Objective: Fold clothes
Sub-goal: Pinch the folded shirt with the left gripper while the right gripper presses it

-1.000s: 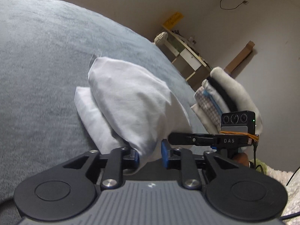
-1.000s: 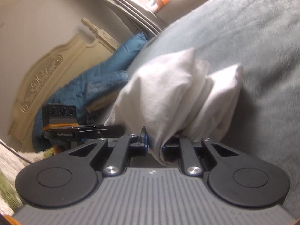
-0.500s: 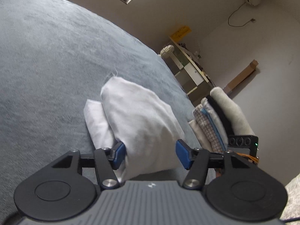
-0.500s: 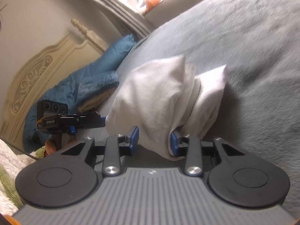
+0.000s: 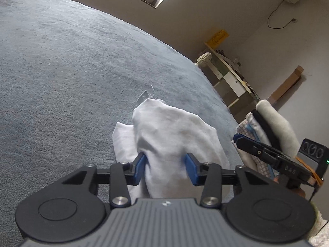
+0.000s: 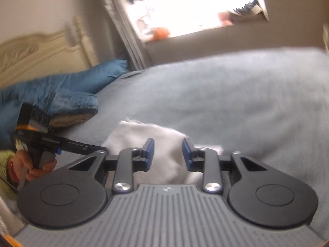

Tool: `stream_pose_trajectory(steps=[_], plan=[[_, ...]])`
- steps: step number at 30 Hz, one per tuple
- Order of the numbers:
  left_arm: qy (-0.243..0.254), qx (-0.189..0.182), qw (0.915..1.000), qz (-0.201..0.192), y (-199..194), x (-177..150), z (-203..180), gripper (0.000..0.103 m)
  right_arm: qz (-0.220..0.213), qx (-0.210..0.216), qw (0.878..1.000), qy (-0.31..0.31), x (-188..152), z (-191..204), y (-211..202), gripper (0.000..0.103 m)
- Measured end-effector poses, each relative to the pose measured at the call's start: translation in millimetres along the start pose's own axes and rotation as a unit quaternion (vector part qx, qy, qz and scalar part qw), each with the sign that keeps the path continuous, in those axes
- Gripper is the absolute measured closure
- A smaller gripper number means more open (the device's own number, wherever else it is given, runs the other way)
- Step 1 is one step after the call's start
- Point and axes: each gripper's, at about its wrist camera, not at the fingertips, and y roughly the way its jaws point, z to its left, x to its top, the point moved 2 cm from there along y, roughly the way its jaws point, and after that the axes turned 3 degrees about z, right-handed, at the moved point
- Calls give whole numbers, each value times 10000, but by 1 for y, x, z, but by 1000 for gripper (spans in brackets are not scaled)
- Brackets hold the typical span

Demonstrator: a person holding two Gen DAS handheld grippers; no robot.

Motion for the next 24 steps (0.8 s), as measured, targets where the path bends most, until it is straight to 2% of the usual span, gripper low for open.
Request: stream_pose_trajectory(steps=[2, 6, 11, 15, 19, 22, 24], plan=[[93, 121, 9999, -33, 3, 1, -2, 65, 56, 3, 9991, -419, 3, 12, 15, 84], [196, 321, 9992, -97, 10, 3, -4, 70, 354, -257, 9941, -988, -2, 22, 54, 90], [107, 463, 9987, -177, 16, 4, -2, 72, 493, -737, 9905, -1051, -6, 13, 85, 92], [46, 501, 9985, -215, 18, 3, -1, 73, 327, -1015, 9879, -1124, -1, 15, 80, 92], [-43, 486, 9985, -239, 18, 2, 0, 74, -37, -509, 9913, -1212, 9, 29, 60, 92], [-105, 466, 9986, -215, 19, 1, 2, 75, 150, -327, 9883, -1482, 6, 37, 75, 92], [-99, 492, 9985, -199, 17, 0, 3, 75, 301, -283, 9888, -1437, 4, 33, 93, 92]])
